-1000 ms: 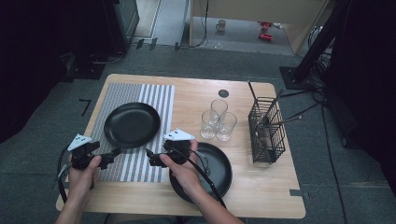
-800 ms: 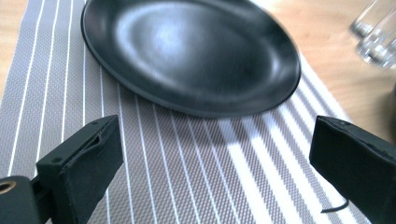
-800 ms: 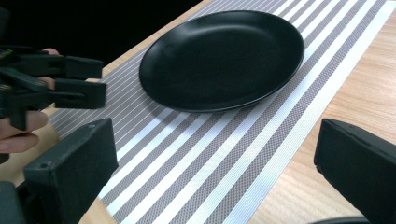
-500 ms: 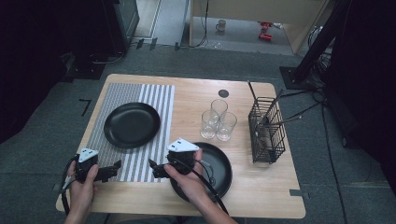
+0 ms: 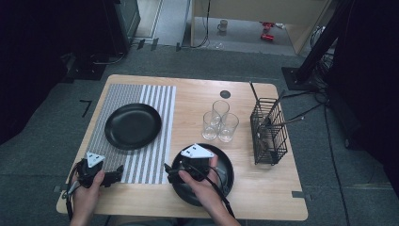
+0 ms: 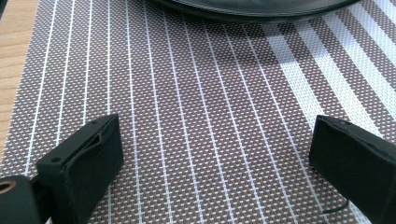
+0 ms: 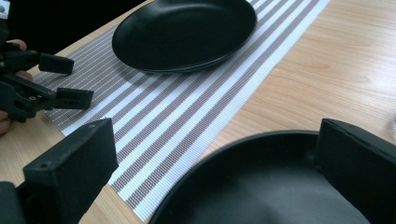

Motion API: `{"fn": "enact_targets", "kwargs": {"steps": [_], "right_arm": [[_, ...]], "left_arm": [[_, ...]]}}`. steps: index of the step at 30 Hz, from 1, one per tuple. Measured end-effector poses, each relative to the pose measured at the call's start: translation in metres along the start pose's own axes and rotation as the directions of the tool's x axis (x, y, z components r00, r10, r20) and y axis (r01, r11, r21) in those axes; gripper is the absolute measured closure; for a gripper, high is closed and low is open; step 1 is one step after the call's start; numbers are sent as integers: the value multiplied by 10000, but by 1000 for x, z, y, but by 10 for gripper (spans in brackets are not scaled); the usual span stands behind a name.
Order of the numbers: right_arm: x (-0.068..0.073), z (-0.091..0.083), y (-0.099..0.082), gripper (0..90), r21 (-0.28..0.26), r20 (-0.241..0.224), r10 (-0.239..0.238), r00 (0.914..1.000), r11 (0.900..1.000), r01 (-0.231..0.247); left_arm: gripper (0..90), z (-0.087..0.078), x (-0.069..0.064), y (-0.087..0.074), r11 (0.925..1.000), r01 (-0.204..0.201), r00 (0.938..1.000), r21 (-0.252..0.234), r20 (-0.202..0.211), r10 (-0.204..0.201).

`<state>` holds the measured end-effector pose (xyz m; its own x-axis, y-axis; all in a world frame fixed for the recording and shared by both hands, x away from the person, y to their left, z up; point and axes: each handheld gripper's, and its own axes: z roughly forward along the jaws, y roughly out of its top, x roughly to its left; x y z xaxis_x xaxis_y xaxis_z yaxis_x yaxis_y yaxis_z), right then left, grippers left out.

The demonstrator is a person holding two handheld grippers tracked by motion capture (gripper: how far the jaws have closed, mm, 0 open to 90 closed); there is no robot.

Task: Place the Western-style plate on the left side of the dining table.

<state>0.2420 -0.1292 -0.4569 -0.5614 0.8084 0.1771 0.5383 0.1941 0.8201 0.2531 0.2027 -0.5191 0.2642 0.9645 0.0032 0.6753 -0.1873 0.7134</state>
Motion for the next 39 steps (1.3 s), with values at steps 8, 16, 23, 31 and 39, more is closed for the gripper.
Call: {"fn": "enact_targets", "kwargs": {"steps": [8,16,23,31,39], "right_arm": [[-9,-16,-12,0,-215,44,140,9999,9997,-139],[-30,-34,-24,51,-583,477,568,9972,9968,-540],[-49,-45,-29,69,-561,845,737,9937,9960,-691],[-67,-64,-38,69,-819,1175,1158,9863,9909,-1066],[-97,-86,-43,76,-839,1063,1492,9831,9865,-1407]], "left_arm": [[31,0,1,-1,9999,-110,9999,-11,95,110],[31,0,1,-1,9999,-106,9999,-12,98,106],[31,0,1,-1,9999,-106,9999,-13,97,106],[31,0,1,-1,9999,-105,9999,-14,103,105],[31,0,1,-1,9999,-105,9999,-13,102,105]]}}
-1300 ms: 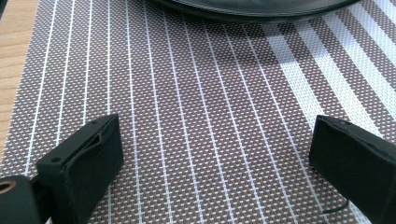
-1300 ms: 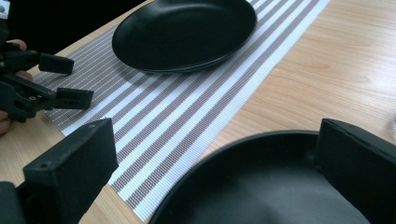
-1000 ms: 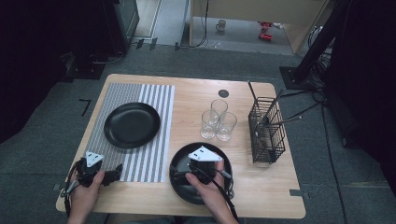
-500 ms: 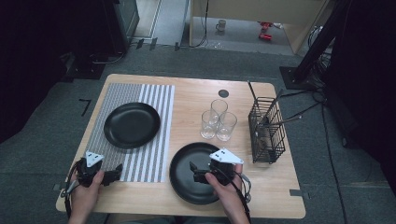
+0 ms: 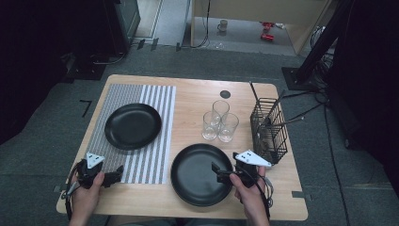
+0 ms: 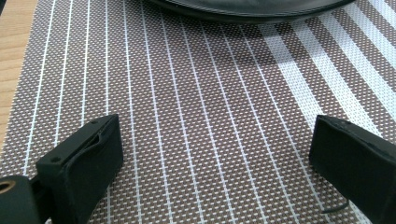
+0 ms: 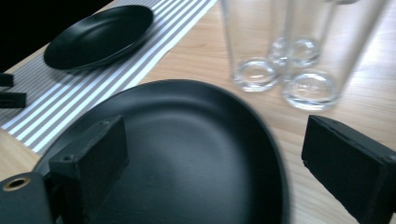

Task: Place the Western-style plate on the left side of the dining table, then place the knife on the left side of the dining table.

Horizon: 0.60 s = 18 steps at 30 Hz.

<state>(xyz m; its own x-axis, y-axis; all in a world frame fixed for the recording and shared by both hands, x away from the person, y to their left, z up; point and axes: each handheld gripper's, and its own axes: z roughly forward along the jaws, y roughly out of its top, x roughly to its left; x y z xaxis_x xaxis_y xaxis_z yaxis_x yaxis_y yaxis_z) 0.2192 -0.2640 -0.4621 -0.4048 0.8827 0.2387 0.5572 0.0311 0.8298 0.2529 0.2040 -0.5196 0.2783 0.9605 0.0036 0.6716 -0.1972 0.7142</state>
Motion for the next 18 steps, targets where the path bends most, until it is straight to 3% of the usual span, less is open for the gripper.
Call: {"fn": "enact_targets", "kwargs": {"steps": [7,18], "right_arm": [[-19,-15,2,75,-396,458,396,9982,9985,-378],[-34,-34,7,75,-673,893,371,9953,9972,-311]], "left_arm": [[31,0,0,0,10000,1,10000,0,0,-1],[31,0,0,0,10000,2,10000,1,2,-2]]}}
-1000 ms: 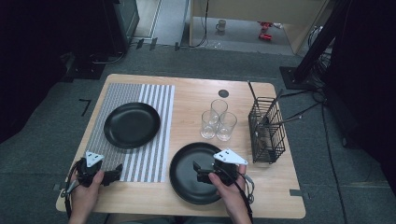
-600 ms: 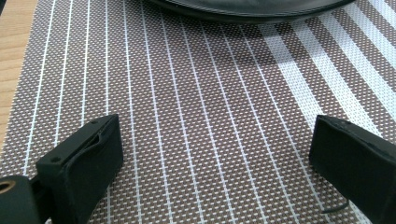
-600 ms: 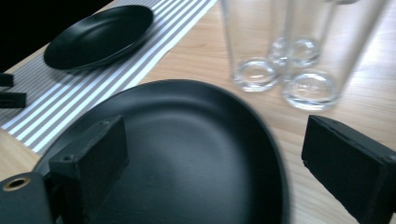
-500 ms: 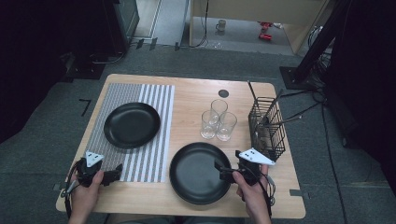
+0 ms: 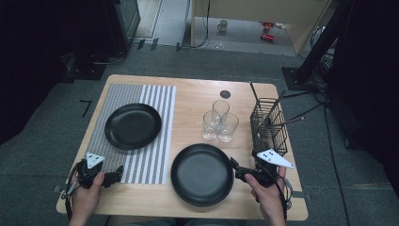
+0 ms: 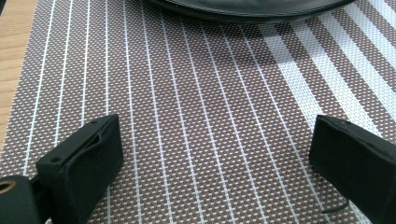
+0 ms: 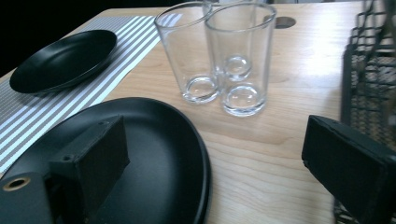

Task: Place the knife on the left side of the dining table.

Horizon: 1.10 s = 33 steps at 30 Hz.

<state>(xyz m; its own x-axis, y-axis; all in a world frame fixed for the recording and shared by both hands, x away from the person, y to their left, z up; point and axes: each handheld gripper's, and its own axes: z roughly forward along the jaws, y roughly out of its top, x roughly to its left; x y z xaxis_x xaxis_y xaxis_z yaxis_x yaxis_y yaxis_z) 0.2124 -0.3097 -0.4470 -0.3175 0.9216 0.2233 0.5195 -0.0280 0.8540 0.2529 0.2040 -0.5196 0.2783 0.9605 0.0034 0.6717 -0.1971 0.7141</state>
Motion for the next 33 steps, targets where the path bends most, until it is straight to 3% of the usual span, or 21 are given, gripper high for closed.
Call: {"fn": "enact_targets", "kwargs": {"steps": [5,7,13,15,17,24,28,33], "right_arm": [[-8,-13,5,79,-117,291,-140,9995,9998,143],[-10,-17,6,79,-43,113,-252,9996,9997,252],[-9,-27,12,87,-117,167,-420,9990,9990,422],[-10,-33,14,162,-350,140,-380,9992,9986,385],[-12,-38,16,176,-561,109,-257,9996,9981,263],[-14,-41,22,342,-1206,526,10,9986,9927,53],[-15,-37,25,420,-1455,1049,-101,9944,9890,254],[-16,-28,28,486,-1403,1409,-251,9897,9891,450]], "left_arm": [[31,0,0,0,10000,3,10000,0,-2,-3],[31,0,0,0,10000,2,10000,-1,0,-2],[31,0,0,0,10000,-1,10000,-1,-2,1],[31,0,0,0,10000,-1,10000,-2,-1,1],[31,0,0,0,10000,-2,10000,-1,0,2],[31,0,0,0,10000,0,10000,-6,0,0],[31,0,0,0,10000,-4,10000,-5,0,4],[31,0,0,0,10000,-4,10000,-5,-3,4]]}}
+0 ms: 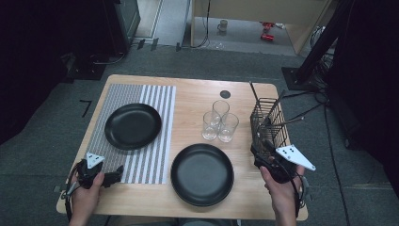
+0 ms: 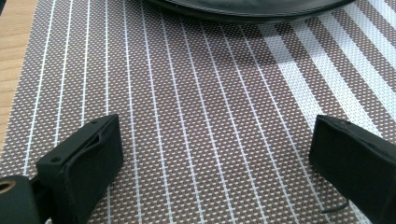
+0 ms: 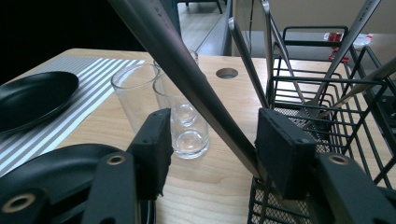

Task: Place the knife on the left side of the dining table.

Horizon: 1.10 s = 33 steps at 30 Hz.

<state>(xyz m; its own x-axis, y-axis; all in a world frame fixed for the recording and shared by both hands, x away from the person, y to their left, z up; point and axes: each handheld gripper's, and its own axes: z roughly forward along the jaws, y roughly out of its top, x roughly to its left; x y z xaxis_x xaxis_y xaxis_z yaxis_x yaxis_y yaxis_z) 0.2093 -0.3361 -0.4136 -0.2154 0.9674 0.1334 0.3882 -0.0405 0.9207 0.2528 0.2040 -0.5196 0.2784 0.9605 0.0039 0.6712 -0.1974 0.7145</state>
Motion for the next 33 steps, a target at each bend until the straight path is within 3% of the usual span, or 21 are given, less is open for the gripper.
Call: {"fn": "enact_targets", "kwargs": {"steps": [7,10,20,25,33], "right_arm": [[-7,4,-3,626,-261,177,310,9994,9992,-305],[-8,4,-2,647,-256,47,269,9996,9993,-268],[-12,3,2,689,-474,216,248,9995,9986,-237],[-22,0,5,717,-762,244,548,9982,9957,-528],[-39,0,7,772,-1239,744,700,9948,9905,-604]], "left_arm": [[31,0,0,0,10000,-1,10000,2,-1,1],[31,0,0,0,10000,-1,10000,5,-1,1],[31,0,0,0,10000,0,10000,1,1,0],[31,0,0,0,10000,-1,10000,1,0,1],[31,0,0,0,10000,-1,10000,2,-1,1]]}}
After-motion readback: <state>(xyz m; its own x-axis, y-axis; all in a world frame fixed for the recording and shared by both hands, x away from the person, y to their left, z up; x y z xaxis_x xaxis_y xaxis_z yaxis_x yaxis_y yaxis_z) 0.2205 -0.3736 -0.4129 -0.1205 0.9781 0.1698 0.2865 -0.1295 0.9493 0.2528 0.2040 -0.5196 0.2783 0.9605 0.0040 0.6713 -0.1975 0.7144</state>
